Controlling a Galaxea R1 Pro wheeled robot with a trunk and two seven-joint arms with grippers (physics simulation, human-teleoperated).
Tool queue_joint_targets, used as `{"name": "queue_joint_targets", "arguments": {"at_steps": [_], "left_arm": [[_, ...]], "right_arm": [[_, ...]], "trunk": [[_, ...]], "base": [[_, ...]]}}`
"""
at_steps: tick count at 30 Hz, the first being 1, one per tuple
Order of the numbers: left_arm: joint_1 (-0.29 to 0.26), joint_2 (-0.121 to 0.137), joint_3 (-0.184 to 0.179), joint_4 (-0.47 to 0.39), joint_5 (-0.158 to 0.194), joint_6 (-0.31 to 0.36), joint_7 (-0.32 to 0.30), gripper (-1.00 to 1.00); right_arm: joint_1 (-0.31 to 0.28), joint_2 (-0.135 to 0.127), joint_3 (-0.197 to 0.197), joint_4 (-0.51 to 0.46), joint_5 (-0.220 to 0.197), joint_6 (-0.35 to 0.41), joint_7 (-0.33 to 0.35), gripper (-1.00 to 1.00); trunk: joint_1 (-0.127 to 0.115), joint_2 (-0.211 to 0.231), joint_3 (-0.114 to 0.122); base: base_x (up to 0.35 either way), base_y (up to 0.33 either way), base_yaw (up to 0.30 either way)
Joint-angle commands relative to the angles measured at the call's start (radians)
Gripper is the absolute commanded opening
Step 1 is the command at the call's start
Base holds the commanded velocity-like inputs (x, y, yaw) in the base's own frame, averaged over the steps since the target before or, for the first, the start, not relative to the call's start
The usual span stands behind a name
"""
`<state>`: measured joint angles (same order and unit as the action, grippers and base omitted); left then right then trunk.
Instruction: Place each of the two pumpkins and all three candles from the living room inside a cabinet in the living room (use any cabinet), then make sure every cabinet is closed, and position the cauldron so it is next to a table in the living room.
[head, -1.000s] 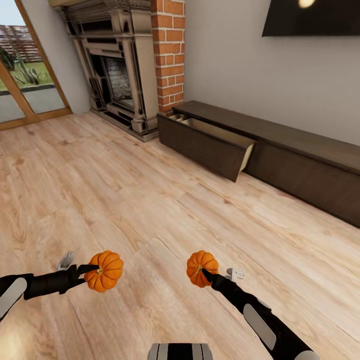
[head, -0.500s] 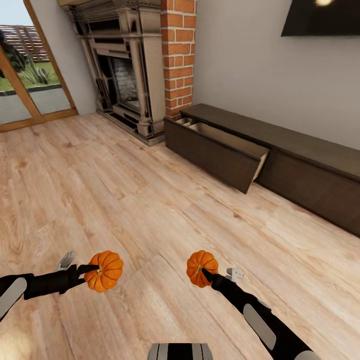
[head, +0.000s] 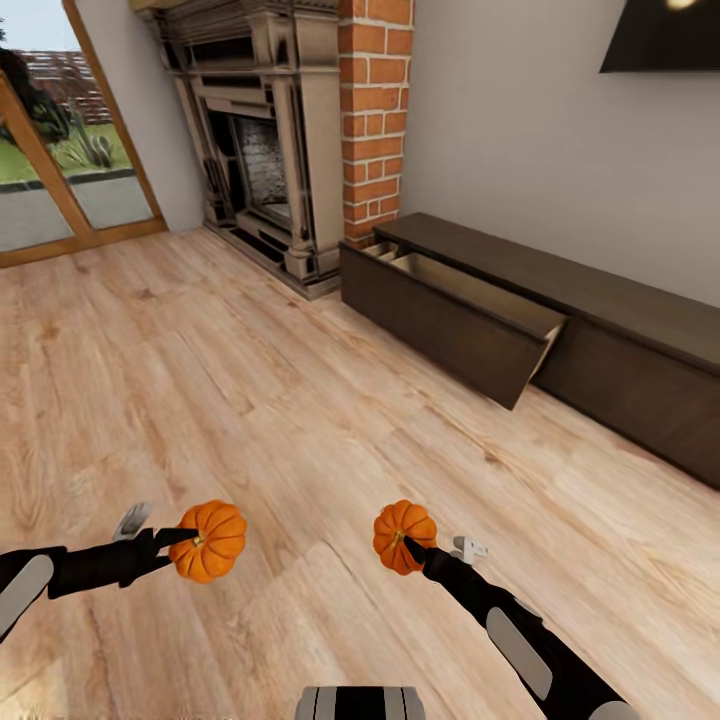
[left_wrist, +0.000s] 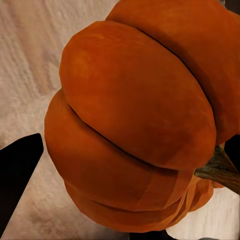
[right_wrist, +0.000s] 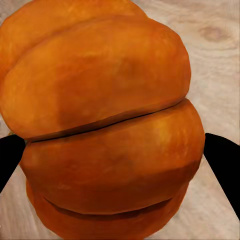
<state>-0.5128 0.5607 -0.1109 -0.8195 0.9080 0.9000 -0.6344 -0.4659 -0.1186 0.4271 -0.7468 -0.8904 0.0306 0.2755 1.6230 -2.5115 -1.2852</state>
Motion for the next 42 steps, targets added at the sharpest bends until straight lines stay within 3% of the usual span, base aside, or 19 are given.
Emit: {"name": "queue_joint_targets", "arguments": {"at_steps": [1, 42], "left_arm": [[-0.001, 0.001, -0.003, 0.0, 0.0, 0.002, 0.002, -1.0], [-0.002, 0.001, -0.004, 0.0, 0.0, 0.002, 0.002, -1.0]], "right_arm": [[0.0, -0.001, 0.002, -0.002, -0.012, 0.003, 0.0, -1.0], [0.0, -0.001, 0.002, 0.0, -0.012, 0.003, -0.001, -1.0]], "trunk": [[0.0, 0.0, -0.001], [0.0, 0.0, -0.001]], "base": [[0.027, 0.0, 0.279], [0.001, 0.0, 0.288]]}}
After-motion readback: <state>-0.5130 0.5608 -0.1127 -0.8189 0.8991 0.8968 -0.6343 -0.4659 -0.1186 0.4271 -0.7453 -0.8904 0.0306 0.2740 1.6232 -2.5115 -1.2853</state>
